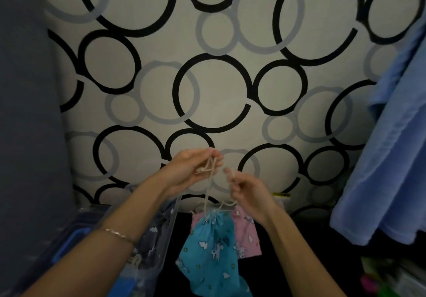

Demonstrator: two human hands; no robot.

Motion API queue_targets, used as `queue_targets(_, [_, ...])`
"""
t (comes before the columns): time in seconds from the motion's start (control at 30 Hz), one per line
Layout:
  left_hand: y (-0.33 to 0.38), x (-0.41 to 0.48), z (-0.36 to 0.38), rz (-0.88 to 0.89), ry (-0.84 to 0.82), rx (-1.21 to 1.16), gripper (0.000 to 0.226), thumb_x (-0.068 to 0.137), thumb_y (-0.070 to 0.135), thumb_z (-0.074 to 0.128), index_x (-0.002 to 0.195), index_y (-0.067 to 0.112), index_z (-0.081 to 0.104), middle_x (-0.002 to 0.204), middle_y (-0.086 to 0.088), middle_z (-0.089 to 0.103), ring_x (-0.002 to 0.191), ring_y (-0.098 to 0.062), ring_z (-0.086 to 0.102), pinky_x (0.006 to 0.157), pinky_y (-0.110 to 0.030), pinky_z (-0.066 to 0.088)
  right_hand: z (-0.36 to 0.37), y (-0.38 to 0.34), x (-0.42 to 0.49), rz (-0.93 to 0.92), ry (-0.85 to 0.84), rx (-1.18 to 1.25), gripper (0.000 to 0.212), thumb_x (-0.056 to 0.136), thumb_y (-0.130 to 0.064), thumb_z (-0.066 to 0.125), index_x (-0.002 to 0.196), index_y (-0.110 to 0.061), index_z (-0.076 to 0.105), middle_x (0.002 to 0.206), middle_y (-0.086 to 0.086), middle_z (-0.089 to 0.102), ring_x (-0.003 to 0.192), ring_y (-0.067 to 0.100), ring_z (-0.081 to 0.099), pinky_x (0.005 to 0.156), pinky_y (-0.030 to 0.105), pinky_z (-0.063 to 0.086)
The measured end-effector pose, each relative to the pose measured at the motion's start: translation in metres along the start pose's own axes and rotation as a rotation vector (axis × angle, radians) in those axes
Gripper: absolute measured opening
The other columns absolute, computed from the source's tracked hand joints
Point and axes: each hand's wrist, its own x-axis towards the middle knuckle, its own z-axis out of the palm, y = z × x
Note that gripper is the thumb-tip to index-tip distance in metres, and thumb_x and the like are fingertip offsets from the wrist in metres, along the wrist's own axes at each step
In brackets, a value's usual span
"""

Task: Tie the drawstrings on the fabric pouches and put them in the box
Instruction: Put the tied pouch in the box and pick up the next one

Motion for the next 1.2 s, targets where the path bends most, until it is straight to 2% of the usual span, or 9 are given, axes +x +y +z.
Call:
queue_targets(0.1, [0.005, 0.008, 0.018, 0.021, -0.063, 0.273, 0.025, 0.095, 0.025, 0.055, 0.109, 0.012, 0.071, 0.113, -0.001, 0.071, 0.105, -0.013, 0.065, 0.091, -0.027, 0.051, 0.024, 0.014, -0.001, 0.102, -0.204, -0.536, 0.007, 0.078, -0.011, 0.058, 0.078, -0.011, 0.065, 0.088, 0.037, 0.044, 0.067, 0.016, 0.041, 0.06, 0.024, 0.035])
queue_targets(0.17, [0.002, 0.013, 0.024, -0.004, -0.077, 0.339, 0.026, 0.096, 0.023, 0.054, 0.116, 0.014, 0.068, 0.116, 0.003, 0.071, 0.108, -0.011, 0.066, 0.094, -0.027, 0.051, 0.03, 0.02, -0.003, 0.178, -0.278, -0.726, 0.016, 0.085, -0.017, 0.062, 0.095, -0.007, 0.071, 0.097, 0.024, 0.061, 0.081, 0.02, 0.054, 0.073, 0.029, 0.043])
queue_targets(0.27, [-0.006, 0.012, 0.025, -0.106, -0.079, 0.279, 0.034, 0.098, 0.024, 0.053, 0.13, 0.012, 0.056, 0.119, -0.002, 0.069, 0.104, -0.013, 0.068, 0.086, -0.028, 0.055, 0.029, 0.02, -0.005, 0.265, -0.297, -0.628, 0.032, 0.093, -0.023, 0.062, 0.113, 0.002, 0.064, 0.077, 0.003, 0.057, 0.067, 0.013, 0.051, 0.067, 0.025, 0.041])
queue_targets(0.37, [-0.023, 0.0, 0.019, -0.274, -0.103, 0.277, 0.051, 0.098, 0.035, 0.051, 0.144, 0.02, 0.033, 0.096, -0.007, 0.071, 0.074, -0.013, 0.071, 0.064, -0.027, 0.058, 0.025, 0.014, -0.009, 0.255, -0.244, -0.495, 0.023, 0.098, -0.024, 0.053, 0.097, -0.003, 0.063, 0.063, -0.004, 0.047, 0.054, 0.007, 0.033, 0.053, 0.021, 0.022])
queue_targets(0.43, [-0.036, -0.007, 0.011, -0.347, -0.133, 0.378, 0.068, 0.094, 0.044, 0.053, 0.151, 0.028, 0.02, 0.096, -0.005, 0.072, 0.082, -0.016, 0.071, 0.073, -0.031, 0.058, 0.02, 0.011, -0.01, 0.276, -0.197, -0.452, 0.023, 0.101, -0.02, 0.047, 0.085, -0.008, 0.059, 0.063, -0.002, 0.045, 0.053, 0.007, 0.03, 0.052, 0.022, 0.017])
queue_targets(0.57, [-0.049, -0.014, -0.001, -0.302, -0.174, 0.434, 0.041, 0.092, 0.029, 0.061, 0.13, 0.014, 0.057, 0.111, -0.009, 0.071, 0.104, -0.021, 0.069, 0.095, -0.039, 0.054, 0.01, 0.008, -0.007, 0.386, -0.141, -0.331, 0.02, 0.101, -0.021, 0.047, 0.097, -0.006, 0.059, 0.066, 0.0, 0.045, 0.051, 0.007, 0.029, 0.046, 0.019, 0.016])
queue_targets(0.77, [-0.058, -0.011, -0.007, -0.137, -0.004, 0.451, 0.011, 0.088, 0.012, 0.067, 0.097, 0.013, 0.074, 0.089, -0.008, 0.076, 0.082, -0.017, 0.071, 0.085, -0.033, 0.058, 0.009, 0.001, -0.009, 0.417, -0.089, -0.31, 0.025, 0.102, -0.025, 0.04, 0.091, -0.007, 0.053, 0.068, 0.002, 0.047, 0.048, 0.005, 0.033, 0.039, 0.015, 0.018])
queue_targets(0.97, [-0.067, -0.017, 0.002, -0.076, 0.143, 0.202, 0.015, 0.087, 0.011, 0.067, 0.1, 0.011, 0.074, 0.095, -0.01, 0.076, 0.089, -0.018, 0.072, 0.074, -0.023, 0.058, 0.007, -0.001, -0.015, 0.338, -0.089, -0.338, 0.031, 0.101, -0.033, 0.045, 0.107, -0.004, 0.058, 0.078, 0.005, 0.056, 0.054, 0.007, 0.042, 0.041, 0.014, 0.029])
queue_targets(1.2, [-0.078, -0.012, -0.01, -0.171, 0.435, -0.554, 0.007, 0.092, 0.009, 0.059, 0.093, 0.006, 0.065, 0.084, -0.007, 0.07, 0.081, -0.016, 0.066, 0.06, -0.023, 0.058, 0.008, 0.004, -0.022, 0.101, 0.119, -0.464, 0.034, 0.101, -0.032, 0.045, 0.114, -0.01, 0.067, 0.065, 0.003, 0.054, 0.055, 0.011, 0.043, 0.051, 0.023, 0.029])
